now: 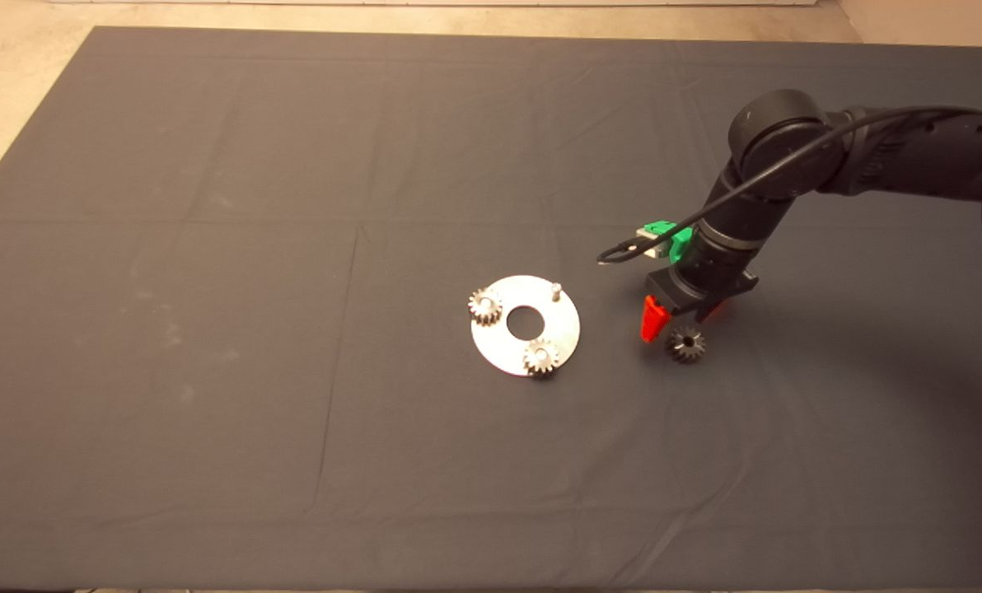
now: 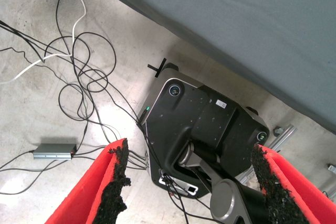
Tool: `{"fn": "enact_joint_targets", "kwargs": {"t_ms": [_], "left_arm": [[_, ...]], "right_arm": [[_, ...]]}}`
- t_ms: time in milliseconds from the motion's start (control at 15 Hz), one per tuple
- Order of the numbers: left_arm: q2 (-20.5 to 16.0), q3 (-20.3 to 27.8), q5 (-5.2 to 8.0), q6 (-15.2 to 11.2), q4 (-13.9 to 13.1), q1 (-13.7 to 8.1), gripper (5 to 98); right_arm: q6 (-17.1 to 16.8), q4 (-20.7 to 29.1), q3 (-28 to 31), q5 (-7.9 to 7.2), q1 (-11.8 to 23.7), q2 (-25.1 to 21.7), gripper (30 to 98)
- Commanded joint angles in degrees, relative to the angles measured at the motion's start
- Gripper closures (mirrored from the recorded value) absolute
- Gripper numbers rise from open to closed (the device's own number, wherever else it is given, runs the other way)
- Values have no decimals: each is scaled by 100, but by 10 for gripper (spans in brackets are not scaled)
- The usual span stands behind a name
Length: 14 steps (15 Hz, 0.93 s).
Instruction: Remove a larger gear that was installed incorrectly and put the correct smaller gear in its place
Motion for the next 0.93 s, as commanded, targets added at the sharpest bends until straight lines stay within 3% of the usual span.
{"fn": "enact_joint_targets", "kwargs": {"t_ms": [0,533,867], "left_arm": [[-14,46,757,20,43,100,444],[-32,46,757,20,43,100,444],[-32,46,757,20,43,100,444]], "right_arm": [[-176,49,-136,-738,59,-126,541],[-176,-205,4,-738,-327,-451,541],[-167,-259,4,-738,-354,-407,541]]}}
